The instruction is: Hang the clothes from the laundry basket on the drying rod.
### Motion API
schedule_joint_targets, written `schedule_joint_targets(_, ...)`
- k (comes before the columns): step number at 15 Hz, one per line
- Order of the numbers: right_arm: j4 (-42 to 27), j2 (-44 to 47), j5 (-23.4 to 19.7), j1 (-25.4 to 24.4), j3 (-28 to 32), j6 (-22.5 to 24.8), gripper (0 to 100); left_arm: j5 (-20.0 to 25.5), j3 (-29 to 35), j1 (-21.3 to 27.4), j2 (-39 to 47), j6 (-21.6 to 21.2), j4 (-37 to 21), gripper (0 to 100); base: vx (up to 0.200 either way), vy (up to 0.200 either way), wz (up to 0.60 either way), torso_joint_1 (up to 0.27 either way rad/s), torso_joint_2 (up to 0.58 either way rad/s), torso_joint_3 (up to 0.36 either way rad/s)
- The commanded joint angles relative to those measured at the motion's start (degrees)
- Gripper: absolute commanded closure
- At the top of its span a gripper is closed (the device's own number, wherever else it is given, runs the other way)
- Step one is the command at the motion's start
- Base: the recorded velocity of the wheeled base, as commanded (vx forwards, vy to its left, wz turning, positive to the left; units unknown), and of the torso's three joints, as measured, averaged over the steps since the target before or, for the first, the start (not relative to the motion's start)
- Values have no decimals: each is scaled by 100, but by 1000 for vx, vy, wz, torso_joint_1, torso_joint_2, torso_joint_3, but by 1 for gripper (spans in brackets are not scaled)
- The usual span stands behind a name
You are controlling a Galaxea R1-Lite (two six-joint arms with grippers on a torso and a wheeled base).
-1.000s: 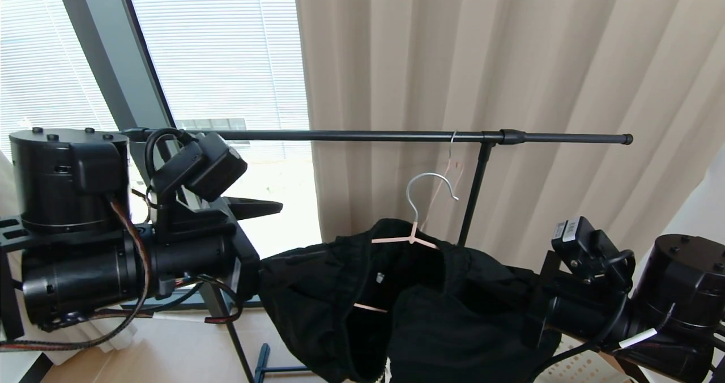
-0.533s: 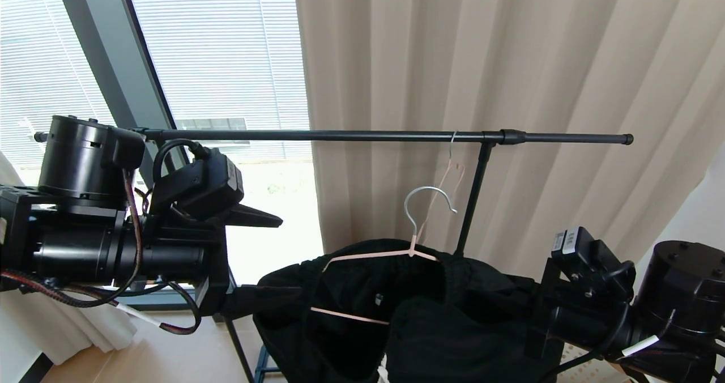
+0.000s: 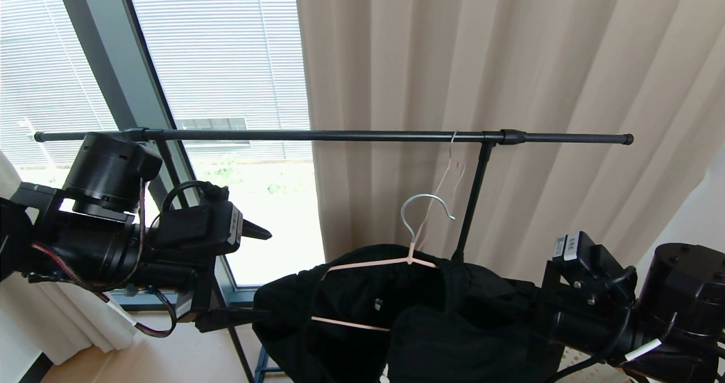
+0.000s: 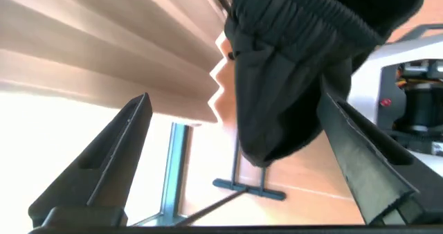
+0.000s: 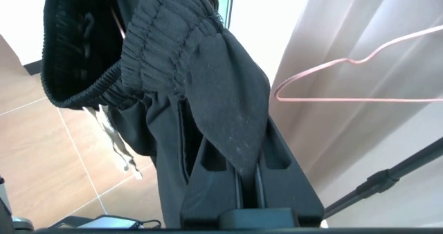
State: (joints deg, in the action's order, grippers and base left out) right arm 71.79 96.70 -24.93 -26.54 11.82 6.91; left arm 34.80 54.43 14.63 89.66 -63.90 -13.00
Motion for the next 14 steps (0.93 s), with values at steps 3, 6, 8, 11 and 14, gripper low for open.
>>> schedule_joint_targets(3,10,-54,-65,0,-40,3,100,-281,349,172,552,36,-45,0,0,0,0,0,0,0)
schedule_joint_targets(6,19,-63,-91,0,-40,3,100,-404,621,594,974,730,-28,0,0,0,0,0,0,0)
schedule_joint_targets(8,19,-72,-100,0,-40,12,100,-510,780,726,1132,994,-28,0,0,0,0,0,0,0)
schedule_joint_targets(11,19,-116,-109,0,-40,21,100,-677,832,884,1247,1214,-1,0,0,0,0,0,0,0)
schedule_joint_targets(14,19,-151,-267,-9,-49,21,100,-677,1096,1183,1335,1741,-1,0,0,0,0,0,0,0)
